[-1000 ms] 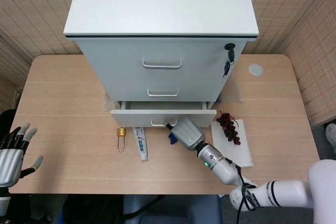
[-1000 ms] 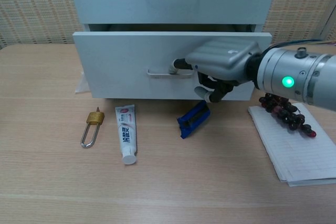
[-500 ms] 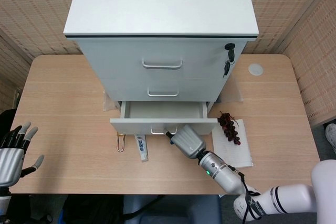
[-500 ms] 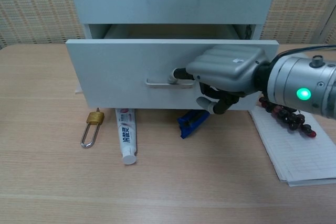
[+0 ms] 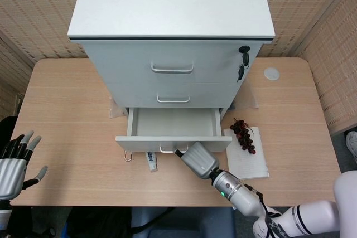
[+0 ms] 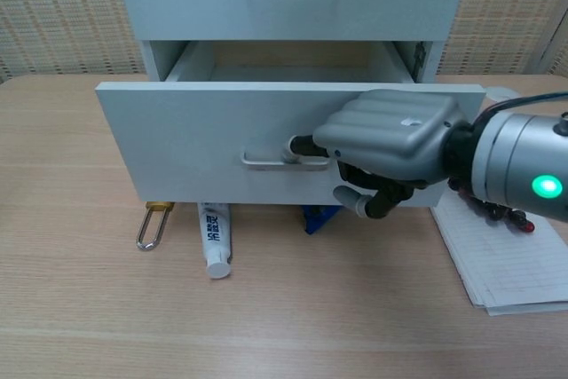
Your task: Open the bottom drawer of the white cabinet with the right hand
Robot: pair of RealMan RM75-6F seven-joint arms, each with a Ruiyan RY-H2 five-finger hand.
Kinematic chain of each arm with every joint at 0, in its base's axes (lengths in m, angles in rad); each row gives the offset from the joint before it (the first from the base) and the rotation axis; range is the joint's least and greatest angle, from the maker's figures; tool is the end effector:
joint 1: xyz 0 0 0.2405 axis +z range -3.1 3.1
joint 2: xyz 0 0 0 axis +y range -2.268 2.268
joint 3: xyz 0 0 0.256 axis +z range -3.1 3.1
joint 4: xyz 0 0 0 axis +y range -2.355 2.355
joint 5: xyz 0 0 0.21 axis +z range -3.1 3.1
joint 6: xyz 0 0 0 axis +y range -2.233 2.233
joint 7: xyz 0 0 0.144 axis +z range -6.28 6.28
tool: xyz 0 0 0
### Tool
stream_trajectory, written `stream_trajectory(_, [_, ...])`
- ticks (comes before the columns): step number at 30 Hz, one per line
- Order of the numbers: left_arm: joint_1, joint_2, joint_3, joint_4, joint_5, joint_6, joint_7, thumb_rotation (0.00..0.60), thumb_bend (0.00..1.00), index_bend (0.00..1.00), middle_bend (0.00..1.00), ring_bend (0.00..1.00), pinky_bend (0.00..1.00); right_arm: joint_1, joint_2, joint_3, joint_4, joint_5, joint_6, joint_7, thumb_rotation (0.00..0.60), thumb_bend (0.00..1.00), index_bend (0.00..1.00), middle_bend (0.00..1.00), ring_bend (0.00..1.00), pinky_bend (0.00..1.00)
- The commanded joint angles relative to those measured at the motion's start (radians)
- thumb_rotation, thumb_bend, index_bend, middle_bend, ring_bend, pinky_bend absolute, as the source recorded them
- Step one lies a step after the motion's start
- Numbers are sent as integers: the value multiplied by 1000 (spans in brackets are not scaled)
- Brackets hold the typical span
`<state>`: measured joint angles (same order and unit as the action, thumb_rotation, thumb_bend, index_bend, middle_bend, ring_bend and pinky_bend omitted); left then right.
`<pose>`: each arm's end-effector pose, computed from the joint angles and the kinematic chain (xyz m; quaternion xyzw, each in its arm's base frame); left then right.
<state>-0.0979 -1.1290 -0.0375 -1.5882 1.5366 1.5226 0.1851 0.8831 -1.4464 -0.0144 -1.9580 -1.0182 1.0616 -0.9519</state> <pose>-0.3065 0.1826 0.1593 -0.6355 -0.3069 -0.3477 0.6174 -0.0761 -0.2548 -0.0170 0.8754 -0.1839 0.2819 0.3470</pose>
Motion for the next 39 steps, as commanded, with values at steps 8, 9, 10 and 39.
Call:
stream_trajectory(8, [2, 3, 3, -4, 6, 3, 3, 600, 270, 116, 63, 72, 127, -25, 26, -48, -95, -59, 32, -28, 600, 523, 148, 866, 948, 950])
stream_trajectory(9, [2, 3, 4, -6, 7, 3, 4, 600, 270, 116, 63, 72, 127, -28, 29, -53, -104, -69, 36, -28, 600, 523, 148, 866, 948, 950])
stream_trajectory(10, [2, 4, 4, -7, 8, 3, 5, 600, 270, 116, 63, 72, 127, -33, 33, -57, -113, -84, 42, -27, 600, 523, 148, 866, 948, 950])
stream_trajectory(39, [3, 6, -15, -84, -36, -1, 56, 600, 270, 83, 41, 65, 127, -629, 382, -147, 52, -421, 662, 491, 600, 198, 149, 416, 412, 585])
